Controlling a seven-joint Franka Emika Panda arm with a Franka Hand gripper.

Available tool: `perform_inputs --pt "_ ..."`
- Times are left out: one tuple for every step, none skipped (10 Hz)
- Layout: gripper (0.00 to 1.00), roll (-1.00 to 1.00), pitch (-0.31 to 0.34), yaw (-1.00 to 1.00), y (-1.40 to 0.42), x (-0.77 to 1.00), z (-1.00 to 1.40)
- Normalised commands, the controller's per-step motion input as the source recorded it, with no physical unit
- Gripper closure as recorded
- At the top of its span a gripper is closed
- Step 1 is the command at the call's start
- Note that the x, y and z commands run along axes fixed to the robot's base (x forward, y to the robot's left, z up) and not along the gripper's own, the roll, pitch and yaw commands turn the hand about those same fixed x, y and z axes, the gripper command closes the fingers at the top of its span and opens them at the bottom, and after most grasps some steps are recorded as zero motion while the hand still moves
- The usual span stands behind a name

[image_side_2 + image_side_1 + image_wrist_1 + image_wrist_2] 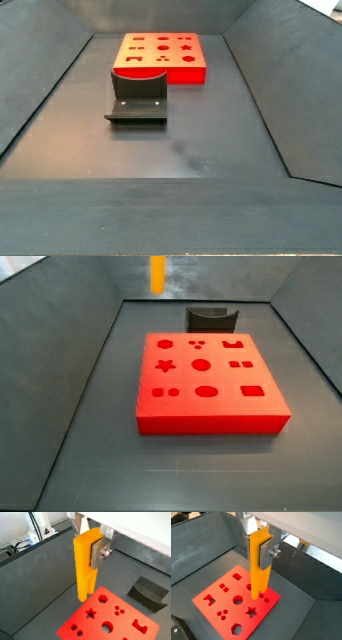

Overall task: Pick up the square-circle object. Move up. Rotate the square-circle object. Place the square-circle object on the fixture. Regrasp the square-circle object. Move to above the board. Insert the square-circle object.
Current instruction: Insert the square-circle object.

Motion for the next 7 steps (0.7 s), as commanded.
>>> perform_inputs --pt "1.0 0.0 0.0 -0.21 -0.07 0.0 -0.02" --pt "1.0 0.03 -0.09 -0.75 -0.35 0.07 -0.09" --pt "1.0 0.0 -0.001 -0.88 -0.28 0.01 -0.06" --pt "1.0 0.0 0.0 -0.9 -0.27 0.0 -0.07" --pt "1.0 0.0 -0.007 -0.9 -0.27 0.0 -0.11" --pt "1.0 0.0 -0.017 -0.9 -0.27 0.0 -0.14" --pt "1.0 0.0 -0.016 -0.91 -0.24 0.0 -0.15"
